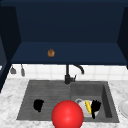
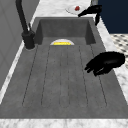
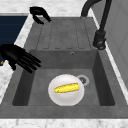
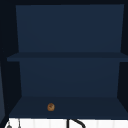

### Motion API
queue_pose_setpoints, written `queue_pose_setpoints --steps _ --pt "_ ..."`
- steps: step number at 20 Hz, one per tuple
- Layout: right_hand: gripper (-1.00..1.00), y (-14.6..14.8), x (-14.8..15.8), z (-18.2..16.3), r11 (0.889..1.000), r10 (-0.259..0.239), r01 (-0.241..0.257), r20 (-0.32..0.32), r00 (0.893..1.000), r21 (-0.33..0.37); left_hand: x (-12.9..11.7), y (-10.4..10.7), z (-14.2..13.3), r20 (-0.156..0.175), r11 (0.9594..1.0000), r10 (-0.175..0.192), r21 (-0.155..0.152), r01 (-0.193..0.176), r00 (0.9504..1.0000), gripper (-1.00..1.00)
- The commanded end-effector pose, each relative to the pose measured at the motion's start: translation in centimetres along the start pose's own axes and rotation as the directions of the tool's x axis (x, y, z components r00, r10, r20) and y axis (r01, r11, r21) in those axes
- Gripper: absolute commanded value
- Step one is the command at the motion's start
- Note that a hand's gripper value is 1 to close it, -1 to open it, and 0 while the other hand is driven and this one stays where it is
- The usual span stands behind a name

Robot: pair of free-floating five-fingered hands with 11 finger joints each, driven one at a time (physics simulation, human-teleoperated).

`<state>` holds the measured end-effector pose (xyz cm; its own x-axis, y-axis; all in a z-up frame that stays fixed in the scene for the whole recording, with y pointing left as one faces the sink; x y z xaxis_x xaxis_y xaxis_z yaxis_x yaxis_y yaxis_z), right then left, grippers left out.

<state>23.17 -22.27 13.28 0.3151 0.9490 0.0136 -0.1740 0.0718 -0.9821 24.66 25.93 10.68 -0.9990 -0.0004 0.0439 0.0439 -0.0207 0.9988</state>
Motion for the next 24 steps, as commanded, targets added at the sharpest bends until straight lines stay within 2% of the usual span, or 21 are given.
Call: queue_pose_setpoints --steps 1,8,11,13,17,20,24 --pt "-1.0 -0.4 0.7 -2.0 0.999 -0.004 0.005 0.036 0.999 -0.034 0.0 0.0 0.0 0.0 1.0 0.0 0.0 0.0 1.0 0.0" --pt "-1.0 -1.7 2.6 -5.4 1.0 0.01 -0.009 0.043 0.999 -0.023 0.0 0.0 0.0 -0.001 1.0 -0.001 0.001 0.001 1.0 0.0" --pt "-1.0 -1.8 4.3 -7.0 0.999 0.014 -0.014 0.027 1.0 -0.03 0.0 0.0 0.0 -0.001 1.0 -0.002 0.001 0.002 1.0 0.0" --pt "-1.0 -1.9 5.2 -7.5 0.998 0.028 -0.026 0.028 0.999 -0.057 0.0 0.0 0.0 -0.001 1.0 -0.002 0.001 0.002 1.0 0.0" --pt "-1.0 -2.4 6.0 -8.2 0.99 -0.014 0.021 0.047 0.999 -0.141 0.0 0.0 0.0 -0.001 1.0 -0.002 0.002 0.002 1.0 0.0" --pt "-1.0 -2.9 5.8 -7.9 0.985 -0.012 0.032 0.119 0.993 -0.169 0.0 0.0 0.0 -0.001 1.0 -0.002 0.002 0.002 1.0 0.0" --pt "-1.0 -4.1 6.1 -7.7 0.987 0.009 0.029 0.229 0.973 -0.16 0.0 0.0 0.0 -0.001 1.0 -0.002 0.002 0.002 1.0 0.0"
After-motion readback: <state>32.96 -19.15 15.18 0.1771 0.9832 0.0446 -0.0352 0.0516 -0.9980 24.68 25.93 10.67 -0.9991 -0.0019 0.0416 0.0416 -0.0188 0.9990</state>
